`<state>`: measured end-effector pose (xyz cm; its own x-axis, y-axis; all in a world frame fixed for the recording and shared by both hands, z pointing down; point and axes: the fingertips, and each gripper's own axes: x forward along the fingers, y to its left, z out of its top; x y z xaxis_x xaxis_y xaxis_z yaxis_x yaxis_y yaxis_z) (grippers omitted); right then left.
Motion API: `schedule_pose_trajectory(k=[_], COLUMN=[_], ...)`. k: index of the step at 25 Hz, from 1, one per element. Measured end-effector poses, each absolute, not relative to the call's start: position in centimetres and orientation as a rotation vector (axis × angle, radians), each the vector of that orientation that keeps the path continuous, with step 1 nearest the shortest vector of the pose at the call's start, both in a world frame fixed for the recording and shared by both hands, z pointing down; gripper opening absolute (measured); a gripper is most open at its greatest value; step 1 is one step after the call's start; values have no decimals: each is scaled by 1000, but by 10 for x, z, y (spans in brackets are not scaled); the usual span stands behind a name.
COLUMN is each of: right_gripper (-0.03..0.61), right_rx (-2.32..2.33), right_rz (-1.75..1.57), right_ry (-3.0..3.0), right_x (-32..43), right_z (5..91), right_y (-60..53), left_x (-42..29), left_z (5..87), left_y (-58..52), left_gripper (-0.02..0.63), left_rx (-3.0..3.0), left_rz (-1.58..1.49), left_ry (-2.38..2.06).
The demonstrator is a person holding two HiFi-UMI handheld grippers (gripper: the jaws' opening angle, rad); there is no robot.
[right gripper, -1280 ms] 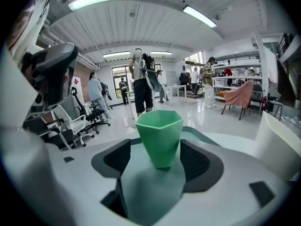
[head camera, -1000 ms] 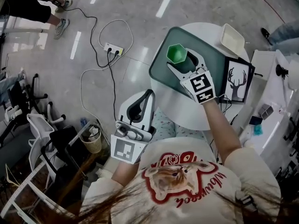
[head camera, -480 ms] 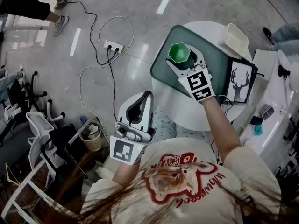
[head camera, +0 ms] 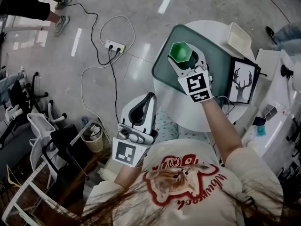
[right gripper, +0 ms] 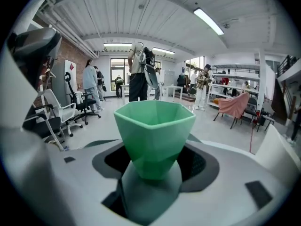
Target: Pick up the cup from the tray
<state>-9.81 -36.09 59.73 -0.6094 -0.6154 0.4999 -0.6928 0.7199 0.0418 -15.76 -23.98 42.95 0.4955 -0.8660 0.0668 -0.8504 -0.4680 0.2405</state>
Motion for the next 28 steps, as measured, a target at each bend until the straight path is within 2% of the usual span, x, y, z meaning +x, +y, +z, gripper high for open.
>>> schedule_pose_trajectory(k=[28], right_gripper=[306], right_rx=[1368], right_rz=[228], right_ry=[-2514], right_x=[-31], right_z=[432], right_y=[-343], left_x=[-115], left_z=[363], left_y=[-246], left_gripper=[14], left_rx=[2683], left_rz=[-206], left_ry=[-1355])
